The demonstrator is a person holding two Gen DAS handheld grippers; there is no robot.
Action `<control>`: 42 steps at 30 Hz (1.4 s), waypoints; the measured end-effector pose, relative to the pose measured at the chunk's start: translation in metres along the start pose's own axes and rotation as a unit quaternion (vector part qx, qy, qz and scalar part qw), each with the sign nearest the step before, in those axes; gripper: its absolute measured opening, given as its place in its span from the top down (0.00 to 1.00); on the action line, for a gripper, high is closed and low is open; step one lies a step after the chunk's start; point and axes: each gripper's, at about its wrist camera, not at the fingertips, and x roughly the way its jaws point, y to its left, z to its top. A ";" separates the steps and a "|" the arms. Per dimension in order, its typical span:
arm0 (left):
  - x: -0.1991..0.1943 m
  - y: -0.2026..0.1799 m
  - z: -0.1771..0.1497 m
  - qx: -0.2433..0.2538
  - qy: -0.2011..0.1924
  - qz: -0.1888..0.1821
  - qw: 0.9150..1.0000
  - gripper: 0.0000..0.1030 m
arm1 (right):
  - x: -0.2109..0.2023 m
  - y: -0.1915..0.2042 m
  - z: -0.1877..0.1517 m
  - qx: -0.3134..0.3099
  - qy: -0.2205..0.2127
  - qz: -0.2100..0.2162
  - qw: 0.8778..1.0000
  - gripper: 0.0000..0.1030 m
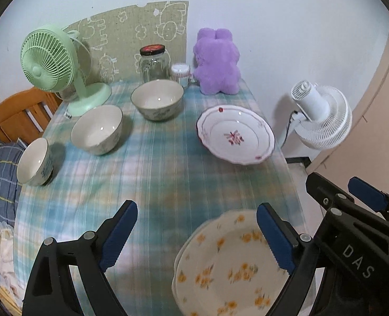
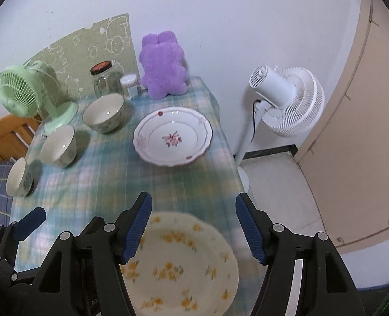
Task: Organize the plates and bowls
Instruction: 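Move the left tool toward the red-rimmed white plate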
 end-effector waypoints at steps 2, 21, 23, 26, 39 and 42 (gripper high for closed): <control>0.008 -0.003 0.011 -0.007 -0.006 -0.004 1.000 0.10 | 0.008 -0.002 0.011 -0.005 -0.001 0.003 1.000 0.33; 0.120 -0.033 0.094 -0.021 -0.005 0.075 0.997 0.17 | 0.138 -0.024 0.105 -0.024 0.006 0.037 0.999 0.32; 0.134 -0.035 0.100 -0.018 -0.005 0.079 0.997 0.18 | 0.152 -0.024 0.111 -0.024 0.009 0.041 0.999 0.32; 0.153 -0.036 0.106 -0.020 0.002 0.078 0.997 0.18 | 0.172 -0.024 0.118 -0.028 0.014 0.043 0.999 0.32; 0.223 -0.033 0.107 -0.042 0.060 0.051 0.996 0.27 | 0.248 -0.026 0.124 -0.031 0.062 0.040 0.997 0.32; 0.231 -0.032 0.104 -0.051 0.068 0.040 0.996 0.29 | 0.259 -0.026 0.121 -0.032 0.073 0.045 0.996 0.32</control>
